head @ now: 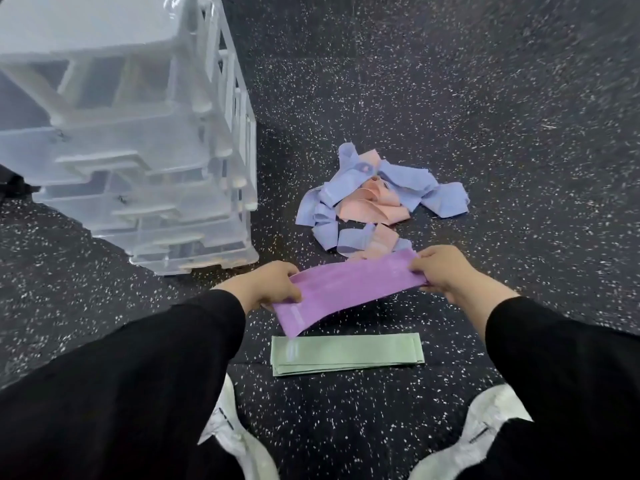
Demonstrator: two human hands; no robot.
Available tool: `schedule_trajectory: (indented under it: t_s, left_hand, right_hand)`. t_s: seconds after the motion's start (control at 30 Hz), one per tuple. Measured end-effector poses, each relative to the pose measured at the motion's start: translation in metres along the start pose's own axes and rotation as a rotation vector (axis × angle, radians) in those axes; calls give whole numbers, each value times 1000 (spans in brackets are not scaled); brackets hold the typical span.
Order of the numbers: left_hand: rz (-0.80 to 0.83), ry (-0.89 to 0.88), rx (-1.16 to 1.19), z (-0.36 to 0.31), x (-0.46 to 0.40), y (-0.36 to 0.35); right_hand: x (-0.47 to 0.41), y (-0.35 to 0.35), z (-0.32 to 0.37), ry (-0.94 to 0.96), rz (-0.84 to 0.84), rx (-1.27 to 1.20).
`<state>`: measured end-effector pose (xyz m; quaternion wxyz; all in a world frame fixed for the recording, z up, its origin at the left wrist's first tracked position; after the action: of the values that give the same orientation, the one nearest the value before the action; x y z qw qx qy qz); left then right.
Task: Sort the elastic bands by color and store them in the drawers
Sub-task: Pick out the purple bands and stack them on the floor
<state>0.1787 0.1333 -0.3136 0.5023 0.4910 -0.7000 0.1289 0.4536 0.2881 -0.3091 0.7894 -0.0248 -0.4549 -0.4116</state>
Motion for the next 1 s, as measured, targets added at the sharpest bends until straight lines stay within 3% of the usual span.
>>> schedule_trajectory:
  t_s: [0.3, 0.37, 0.5, 0.57, 0.63, 0.7, 0.83, 1.0]
  left_hand:
    - [151, 116, -340, 18, -60, -11]
    - [39, 100, -488, 22, -70, -12]
    - [-417, -42, -782, 15, -70, -6]
    - [-489, -165, -850, 6, -67, -18]
    - [-388, -203, -872, 9, -68, -34]
    - [-274, -109, -883, 21, -71, -44]
    - [-283, -22, -882, 33, -70, -48]
    - [-317, 81, -843, 36, -71, -41]
  right_hand:
    - [-40, -28, -71, -194, 20, -3]
    - [-44, -31, -82, -219, 9, 127]
    - [-41, -35, -71, -117, -78, 646]
    - [-40, -38, -61, -37, -163, 819]
    - [-42, -46, -48, 82, -198, 947]
    - [-46, -63, -40, 209, -98, 989]
    - [-49, -90, -41, 250, 62, 1113]
    - [-48, -94, -41, 244, -55, 1168]
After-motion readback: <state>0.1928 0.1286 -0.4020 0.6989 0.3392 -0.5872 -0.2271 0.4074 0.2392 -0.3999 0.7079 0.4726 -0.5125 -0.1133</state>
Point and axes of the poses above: each hand's wrist, its own x-axis away from the middle knuckle, its own y-axis out of the back of the hand, z = x × y, the point moved 7 cm from there along -x, towards the middle knuckle, and after that the axes turned 12 degrees about z, right-handed, at the moved point
